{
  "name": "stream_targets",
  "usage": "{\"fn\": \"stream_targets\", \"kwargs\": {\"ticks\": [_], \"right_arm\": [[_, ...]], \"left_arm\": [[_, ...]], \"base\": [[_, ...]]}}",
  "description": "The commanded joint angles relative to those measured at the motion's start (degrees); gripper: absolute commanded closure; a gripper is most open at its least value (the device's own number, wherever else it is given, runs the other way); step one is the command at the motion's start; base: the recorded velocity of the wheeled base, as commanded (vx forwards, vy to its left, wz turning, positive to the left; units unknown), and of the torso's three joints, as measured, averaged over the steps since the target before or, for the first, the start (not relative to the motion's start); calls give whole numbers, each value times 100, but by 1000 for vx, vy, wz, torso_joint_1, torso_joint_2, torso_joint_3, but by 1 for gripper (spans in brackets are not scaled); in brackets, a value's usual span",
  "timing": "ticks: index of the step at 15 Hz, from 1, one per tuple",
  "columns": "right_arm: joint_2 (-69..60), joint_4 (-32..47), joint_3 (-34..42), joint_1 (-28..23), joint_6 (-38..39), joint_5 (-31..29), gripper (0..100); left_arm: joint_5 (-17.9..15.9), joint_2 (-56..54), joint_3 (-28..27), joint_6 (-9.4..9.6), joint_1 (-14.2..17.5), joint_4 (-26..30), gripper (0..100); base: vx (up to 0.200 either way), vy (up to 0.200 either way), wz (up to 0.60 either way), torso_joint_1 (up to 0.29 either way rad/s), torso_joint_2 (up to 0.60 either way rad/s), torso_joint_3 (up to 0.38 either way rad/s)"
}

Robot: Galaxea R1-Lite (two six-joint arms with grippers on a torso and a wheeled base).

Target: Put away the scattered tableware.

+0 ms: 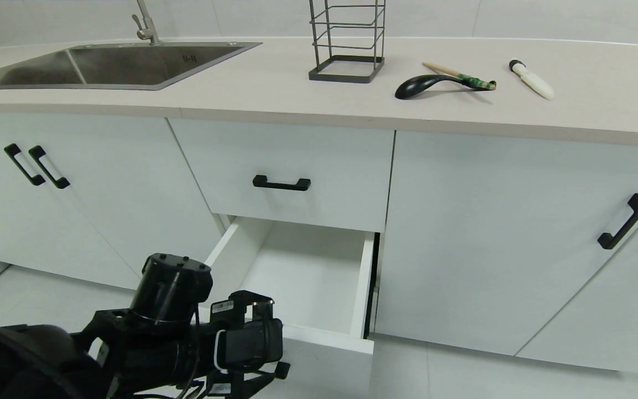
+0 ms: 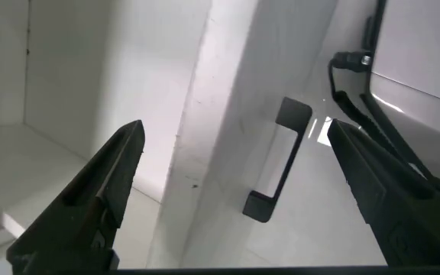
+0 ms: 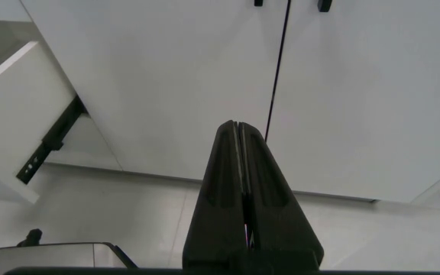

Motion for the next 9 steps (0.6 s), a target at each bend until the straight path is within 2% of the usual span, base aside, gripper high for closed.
{"fn": "stream_targets", "kwargs": {"ticks": [1, 7, 9], "right_arm": [[7, -1, 0, 0, -1, -1, 100], [7, -1, 0, 0, -1, -1, 100], [7, -1, 0, 0, -1, -1, 100]], "left_arm": [[2, -455, 223, -62, -23, -9, 0], [-6, -367, 214, -88, -40, -36, 0], [-6, -358, 196, -185, -40, -53, 0]], "base": [[0, 0, 0, 0, 0, 0], [0, 0, 0, 0, 0, 0], [0, 0, 0, 0, 0, 0]]}}
